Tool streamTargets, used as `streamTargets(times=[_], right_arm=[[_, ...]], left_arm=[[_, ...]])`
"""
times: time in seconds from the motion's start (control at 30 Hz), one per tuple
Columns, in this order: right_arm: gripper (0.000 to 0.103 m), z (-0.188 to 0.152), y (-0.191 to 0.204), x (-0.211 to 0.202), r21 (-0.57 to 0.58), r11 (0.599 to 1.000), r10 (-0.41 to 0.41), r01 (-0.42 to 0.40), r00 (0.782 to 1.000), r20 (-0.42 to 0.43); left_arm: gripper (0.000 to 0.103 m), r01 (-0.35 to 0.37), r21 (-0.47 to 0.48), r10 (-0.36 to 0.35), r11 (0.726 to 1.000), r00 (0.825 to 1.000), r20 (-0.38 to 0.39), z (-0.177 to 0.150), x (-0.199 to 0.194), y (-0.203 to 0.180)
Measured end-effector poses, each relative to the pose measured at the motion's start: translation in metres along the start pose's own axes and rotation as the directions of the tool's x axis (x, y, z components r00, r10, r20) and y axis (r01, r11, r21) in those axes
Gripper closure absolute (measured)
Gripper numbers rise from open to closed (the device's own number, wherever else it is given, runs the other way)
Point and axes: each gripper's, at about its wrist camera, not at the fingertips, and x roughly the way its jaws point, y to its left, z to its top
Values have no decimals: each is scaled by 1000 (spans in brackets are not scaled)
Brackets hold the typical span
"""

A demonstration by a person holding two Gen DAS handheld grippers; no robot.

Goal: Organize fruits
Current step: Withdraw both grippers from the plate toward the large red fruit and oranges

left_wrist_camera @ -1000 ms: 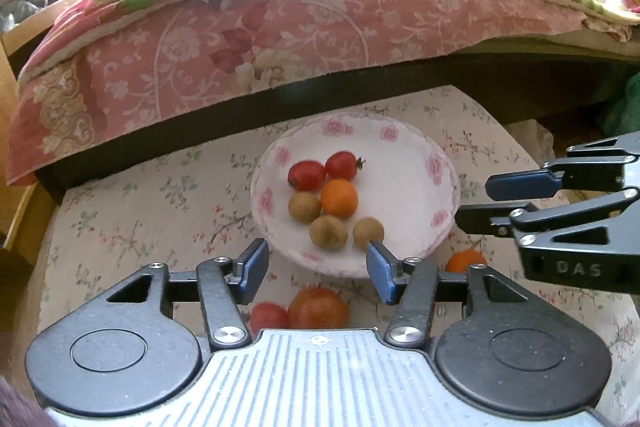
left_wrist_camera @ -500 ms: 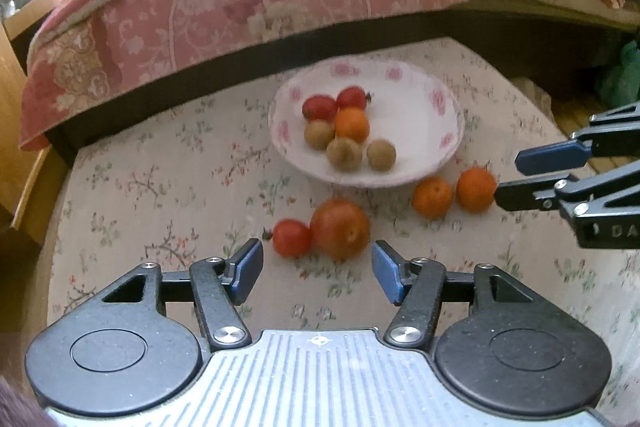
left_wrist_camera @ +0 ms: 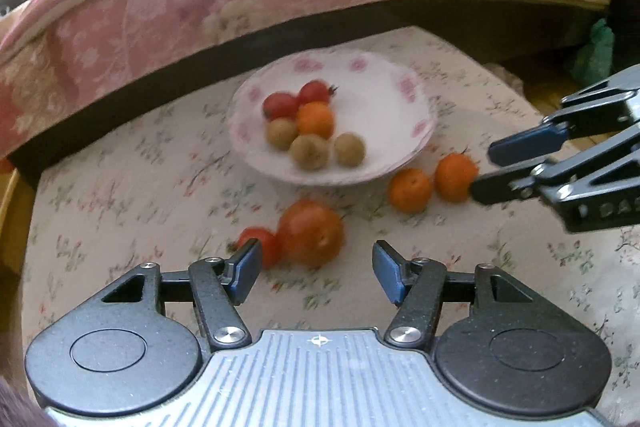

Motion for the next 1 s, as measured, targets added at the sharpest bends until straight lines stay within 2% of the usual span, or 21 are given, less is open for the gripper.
streamTargets(times=[0.33, 0.63, 0.8, 1.0], right_arm=[[67, -3, -13, 0, 24, 1000, -9, 9, 1000, -13], [67, -5, -22, -1, 48, 998, -34, 36, 999, -24], [67, -5, -21, 2, 44, 998, -35, 36, 999, -31], [67, -4, -19, 9, 37, 999, -29, 31, 999, -41]], left_arm=[[32, 4, 14, -4, 1000, 1000, -3, 14, 22, 3], [31, 109, 58, -107, 992, 994, -27, -3, -8, -4], [29, 97, 22, -96, 995, 995, -21, -8, -10, 2], [29, 86, -29, -87, 996, 996, -21, -2, 9, 7]])
